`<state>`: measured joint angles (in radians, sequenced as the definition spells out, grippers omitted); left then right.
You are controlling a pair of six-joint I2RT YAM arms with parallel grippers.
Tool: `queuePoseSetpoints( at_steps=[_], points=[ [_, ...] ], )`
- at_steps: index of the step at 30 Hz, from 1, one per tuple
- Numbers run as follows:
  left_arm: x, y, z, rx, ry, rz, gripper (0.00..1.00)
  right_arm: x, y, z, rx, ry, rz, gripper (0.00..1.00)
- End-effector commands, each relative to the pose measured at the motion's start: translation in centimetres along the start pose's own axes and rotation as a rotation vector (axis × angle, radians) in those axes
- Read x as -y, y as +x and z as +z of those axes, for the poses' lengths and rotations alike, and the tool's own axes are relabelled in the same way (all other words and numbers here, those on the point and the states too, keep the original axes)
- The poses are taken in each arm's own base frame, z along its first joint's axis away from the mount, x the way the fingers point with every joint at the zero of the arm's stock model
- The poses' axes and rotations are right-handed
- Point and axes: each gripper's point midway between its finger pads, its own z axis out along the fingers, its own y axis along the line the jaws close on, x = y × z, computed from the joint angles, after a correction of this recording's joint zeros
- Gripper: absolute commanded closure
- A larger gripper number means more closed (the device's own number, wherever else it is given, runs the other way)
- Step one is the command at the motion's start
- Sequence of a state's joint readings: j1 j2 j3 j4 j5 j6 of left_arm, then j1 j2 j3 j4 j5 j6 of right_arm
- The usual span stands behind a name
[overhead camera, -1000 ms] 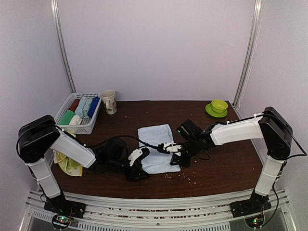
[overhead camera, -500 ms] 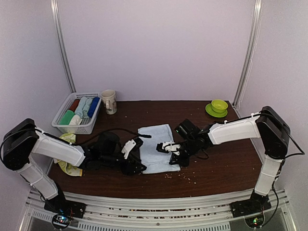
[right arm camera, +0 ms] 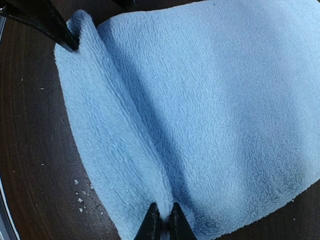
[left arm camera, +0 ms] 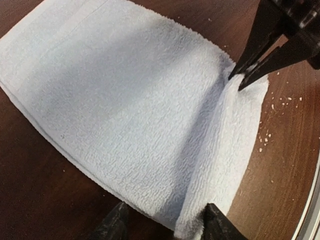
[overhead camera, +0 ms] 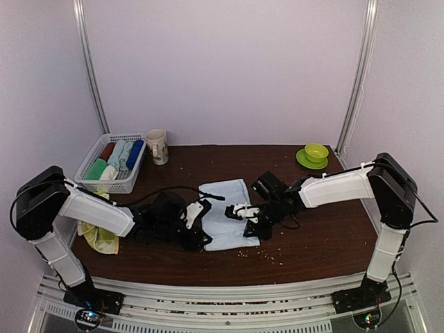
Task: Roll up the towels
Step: Roll the towel at the center of the board.
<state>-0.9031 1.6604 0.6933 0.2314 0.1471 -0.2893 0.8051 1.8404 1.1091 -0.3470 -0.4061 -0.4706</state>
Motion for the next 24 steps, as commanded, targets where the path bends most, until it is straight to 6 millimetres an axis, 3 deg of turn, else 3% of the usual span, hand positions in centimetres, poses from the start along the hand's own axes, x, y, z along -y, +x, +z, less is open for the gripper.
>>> queuePoseSetpoints(
  at_steps=[1,6,12,18,24],
  points=[
    [-1.5,0.0,0.8,-0.012,-0.099,-0.009,0.48,1.1,0.4,0.1,-0.030,0.037,0.022,0.92],
    [-2.7,1.7,1.9,-0.079,-0.163,-0.014,0.50,1.9,0.6,-0.1,-0.048,0.084,0.036,0.86],
    [-2.9,3.1,2.5,-0.123,-0.182,-0.007,0.50,4.1,0.9,-1.3,-0.043,0.239,0.053,0.60],
    [-3.0,3.3,2.4,-0.131,-0.190,0.001,0.51,5.6,-0.2,-4.6,0.041,0.389,0.060,0.36],
    [-3.1,3.1,2.3,-0.138,-0.201,0.012,0.51,6.6,-1.4,-8.8,0.120,0.550,0.036,0.32]
  ],
)
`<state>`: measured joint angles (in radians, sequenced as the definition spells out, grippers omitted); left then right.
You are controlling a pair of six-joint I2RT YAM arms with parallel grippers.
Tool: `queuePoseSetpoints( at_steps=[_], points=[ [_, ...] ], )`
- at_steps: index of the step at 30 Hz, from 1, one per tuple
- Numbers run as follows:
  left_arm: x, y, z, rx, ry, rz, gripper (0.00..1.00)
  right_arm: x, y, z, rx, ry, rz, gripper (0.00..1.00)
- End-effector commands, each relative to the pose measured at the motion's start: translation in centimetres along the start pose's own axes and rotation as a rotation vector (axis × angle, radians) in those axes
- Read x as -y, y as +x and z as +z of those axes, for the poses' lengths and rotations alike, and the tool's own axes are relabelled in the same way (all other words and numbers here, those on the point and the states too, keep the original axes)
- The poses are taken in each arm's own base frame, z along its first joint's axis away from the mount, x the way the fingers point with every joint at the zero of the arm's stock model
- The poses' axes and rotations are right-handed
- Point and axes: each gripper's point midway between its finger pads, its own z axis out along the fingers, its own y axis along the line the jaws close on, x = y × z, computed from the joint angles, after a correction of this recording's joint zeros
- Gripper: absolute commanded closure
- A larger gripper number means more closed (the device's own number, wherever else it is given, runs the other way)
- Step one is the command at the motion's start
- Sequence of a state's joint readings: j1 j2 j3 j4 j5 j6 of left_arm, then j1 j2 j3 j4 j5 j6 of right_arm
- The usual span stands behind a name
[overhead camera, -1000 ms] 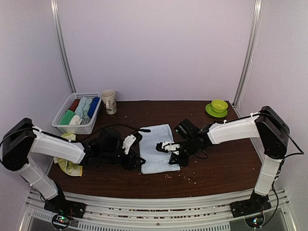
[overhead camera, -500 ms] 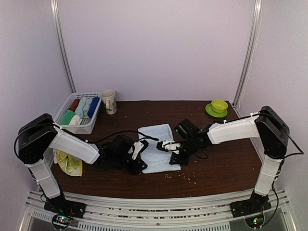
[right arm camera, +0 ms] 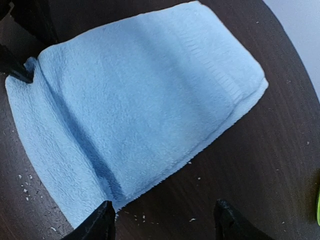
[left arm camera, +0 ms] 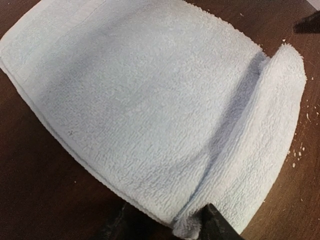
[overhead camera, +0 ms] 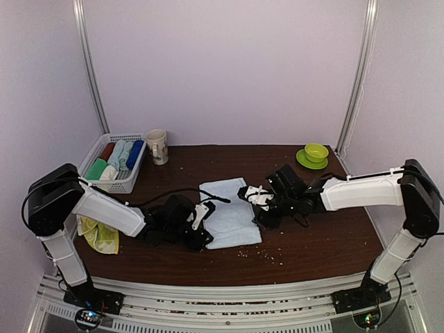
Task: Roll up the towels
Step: Roll the towel at the center of the board.
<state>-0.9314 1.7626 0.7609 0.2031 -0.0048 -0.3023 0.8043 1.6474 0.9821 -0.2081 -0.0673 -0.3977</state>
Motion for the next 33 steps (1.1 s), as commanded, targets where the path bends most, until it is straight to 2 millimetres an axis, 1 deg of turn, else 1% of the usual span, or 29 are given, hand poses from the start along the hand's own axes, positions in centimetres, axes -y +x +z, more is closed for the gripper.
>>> queuePoseSetpoints(
  at_steps=[1,3,5,8,10,14,17,20,22,25,33],
  points=[
    [-1.2,2.3,0.4,-0.092,-0.061,0.018,0.51,2.2,-1.8,-3.1,0.111,0.151,-0.021,0.32],
    [-1.0,2.0,0.3,-0.088,-0.053,0.022,0.51,0.7,-2.4,-4.6,0.199,0.141,-0.101,0.33],
    [-0.8,1.9,0.3,-0.088,-0.041,0.027,0.50,-1.2,-2.6,-5.9,0.298,0.142,-0.201,0.30],
    [-0.4,1.9,0.5,-0.096,-0.020,0.030,0.50,-3.6,-1.9,-7.1,0.396,0.164,-0.325,0.27],
    [-0.3,2.0,0.6,-0.101,-0.011,0.029,0.50,-4.7,-1.1,-7.0,0.393,0.174,-0.392,0.26],
    [-0.1,2.6,1.1,-0.123,0.006,0.026,0.50,-6.5,0.8,-5.4,0.294,0.218,-0.538,0.26],
    [-0.2,2.9,1.5,-0.136,0.016,0.019,0.51,-6.9,1.6,-4.5,0.252,0.262,-0.593,0.26],
    [-0.2,3.2,1.6,-0.141,0.024,0.013,0.51,-7.6,1.6,-3.8,0.244,0.286,-0.639,0.26],
    [-0.2,3.3,1.6,-0.142,0.029,0.012,0.51,-7.6,1.7,-3.2,0.219,0.317,-0.660,0.27],
    [-0.2,3.3,1.5,-0.145,0.031,0.016,0.51,-7.3,2.3,-1.8,0.155,0.372,-0.690,0.29],
    [-0.5,3.3,1.0,-0.143,0.031,0.021,0.51,-6.7,2.7,0.7,0.063,0.447,-0.737,0.37]
  ],
)
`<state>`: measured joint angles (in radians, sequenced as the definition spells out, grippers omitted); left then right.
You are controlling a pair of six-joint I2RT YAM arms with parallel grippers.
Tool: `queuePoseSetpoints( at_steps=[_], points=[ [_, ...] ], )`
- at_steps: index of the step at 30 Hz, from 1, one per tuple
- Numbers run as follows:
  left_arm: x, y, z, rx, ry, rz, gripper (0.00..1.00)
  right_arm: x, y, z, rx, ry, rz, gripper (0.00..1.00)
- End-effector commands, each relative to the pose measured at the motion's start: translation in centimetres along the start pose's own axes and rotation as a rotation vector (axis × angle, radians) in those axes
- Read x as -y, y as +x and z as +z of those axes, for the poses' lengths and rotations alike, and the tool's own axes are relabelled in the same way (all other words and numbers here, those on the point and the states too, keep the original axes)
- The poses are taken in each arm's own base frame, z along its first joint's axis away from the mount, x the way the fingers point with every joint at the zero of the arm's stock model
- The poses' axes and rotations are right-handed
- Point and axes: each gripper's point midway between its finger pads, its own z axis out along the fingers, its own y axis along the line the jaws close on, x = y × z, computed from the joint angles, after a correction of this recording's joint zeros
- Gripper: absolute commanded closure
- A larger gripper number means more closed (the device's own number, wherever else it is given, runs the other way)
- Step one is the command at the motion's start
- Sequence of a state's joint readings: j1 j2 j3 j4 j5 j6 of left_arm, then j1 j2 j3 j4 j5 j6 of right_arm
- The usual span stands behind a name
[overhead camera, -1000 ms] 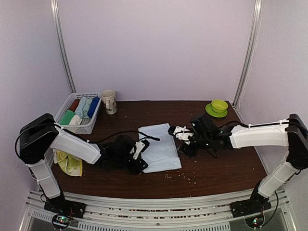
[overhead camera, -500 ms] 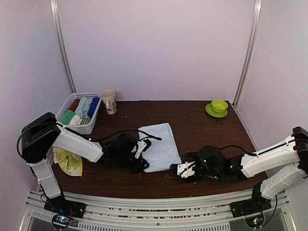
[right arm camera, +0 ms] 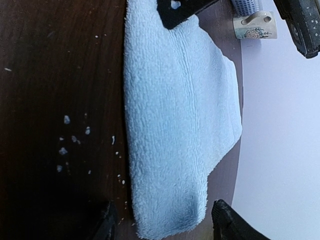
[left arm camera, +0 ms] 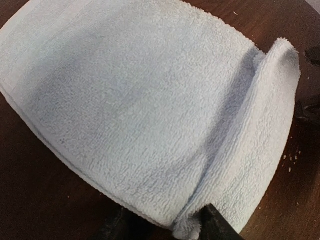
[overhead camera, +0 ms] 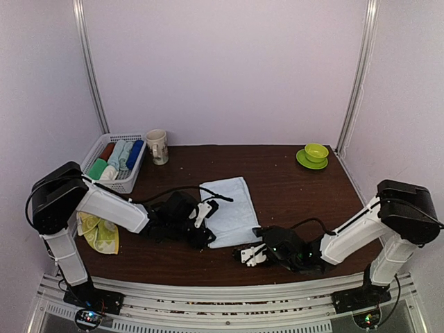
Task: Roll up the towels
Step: Roll the towel at the center of the board.
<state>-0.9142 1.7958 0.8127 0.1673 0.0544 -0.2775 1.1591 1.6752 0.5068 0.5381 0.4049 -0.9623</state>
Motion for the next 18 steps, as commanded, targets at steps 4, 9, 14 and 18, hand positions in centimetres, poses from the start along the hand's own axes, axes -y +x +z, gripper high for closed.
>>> queuePoseSetpoints(
  at_steps=[4,9,14,18],
  points=[
    [-1.0,3.7,0.0,-0.114,-0.015,0.007,0.51,0.6,0.3,1.9,-0.082,0.077,-0.061,0.39],
    [-1.1,3.6,-0.5,-0.106,-0.011,0.010,0.51,0.2,-0.2,2.8,-0.078,0.071,-0.074,0.54],
    [-1.2,3.4,-0.9,-0.096,-0.009,0.018,0.50,-0.1,-0.5,3.6,-0.081,0.062,-0.069,0.83],
    [-1.6,2.6,-2.0,-0.065,-0.025,0.031,0.41,-0.3,-1.2,3.6,-0.067,-0.010,-0.032,1.00]
  ],
)
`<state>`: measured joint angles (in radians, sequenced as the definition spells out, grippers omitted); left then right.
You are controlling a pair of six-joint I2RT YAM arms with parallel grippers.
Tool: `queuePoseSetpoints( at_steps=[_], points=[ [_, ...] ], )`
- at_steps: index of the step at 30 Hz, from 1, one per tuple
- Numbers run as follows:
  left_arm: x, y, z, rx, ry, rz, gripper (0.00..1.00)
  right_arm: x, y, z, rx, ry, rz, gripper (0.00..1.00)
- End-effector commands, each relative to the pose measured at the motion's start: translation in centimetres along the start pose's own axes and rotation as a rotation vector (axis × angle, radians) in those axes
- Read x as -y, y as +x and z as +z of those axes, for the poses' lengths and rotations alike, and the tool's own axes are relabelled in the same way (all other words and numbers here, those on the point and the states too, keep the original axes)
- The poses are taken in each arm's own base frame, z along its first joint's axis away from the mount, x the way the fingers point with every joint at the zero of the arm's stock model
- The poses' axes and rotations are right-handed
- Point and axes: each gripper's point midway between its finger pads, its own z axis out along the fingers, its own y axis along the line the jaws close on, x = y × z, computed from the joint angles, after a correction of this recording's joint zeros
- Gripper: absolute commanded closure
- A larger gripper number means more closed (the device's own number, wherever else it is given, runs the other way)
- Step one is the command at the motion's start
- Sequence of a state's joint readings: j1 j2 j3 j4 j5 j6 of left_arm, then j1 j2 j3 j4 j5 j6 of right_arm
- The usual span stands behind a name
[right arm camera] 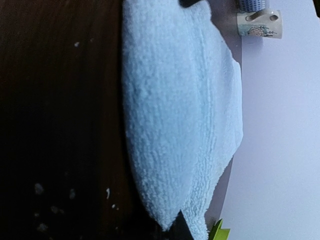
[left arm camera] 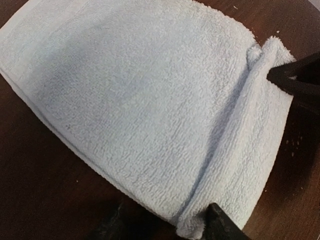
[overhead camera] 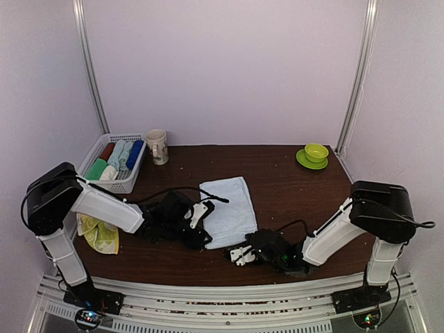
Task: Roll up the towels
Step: Roll the towel at the center of the board.
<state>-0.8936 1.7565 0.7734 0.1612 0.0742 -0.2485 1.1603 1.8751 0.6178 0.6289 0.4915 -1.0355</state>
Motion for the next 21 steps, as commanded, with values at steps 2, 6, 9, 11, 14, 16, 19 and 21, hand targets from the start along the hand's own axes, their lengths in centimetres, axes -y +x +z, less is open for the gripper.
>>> queuePoseSetpoints(
  at_steps=[2,6,9,11,14,16,19,21],
  points=[
    [-1.2,1.2,-2.1,-0.032,-0.050,0.025,0.27,0.2,-1.4,-0.3,0.031,-0.104,0.067,1.00],
    [-1.1,-0.5,-4.9,0.060,-0.061,0.069,0.03,0.4,-2.9,-1.5,0.083,-0.231,0.121,1.00],
    [-1.0,-1.4,-7.0,0.150,-0.067,0.105,0.02,0.0,-3.3,-2.3,0.079,-0.341,0.150,1.00],
    [-0.8,-1.7,-8.2,0.216,-0.059,0.126,0.02,-0.4,-3.7,-2.7,0.086,-0.408,0.162,1.00],
    [0.4,-2.5,-9.9,0.338,-0.009,0.173,0.02,-1.1,-4.2,-3.2,0.083,-0.511,0.232,1.00],
    [1.4,-2.2,-10.8,0.393,0.025,0.218,0.02,-1.8,-4.3,-3.4,0.077,-0.574,0.255,1.00],
    [2.2,-1.6,-11.6,0.428,0.034,0.283,0.02,-3.1,-3.9,-3.5,0.055,-0.652,0.280,1.00],
    [2.9,-1.0,-11.6,0.428,0.040,0.333,0.02,-3.7,-3.8,-3.6,0.052,-0.700,0.305,1.00]
  ],
)
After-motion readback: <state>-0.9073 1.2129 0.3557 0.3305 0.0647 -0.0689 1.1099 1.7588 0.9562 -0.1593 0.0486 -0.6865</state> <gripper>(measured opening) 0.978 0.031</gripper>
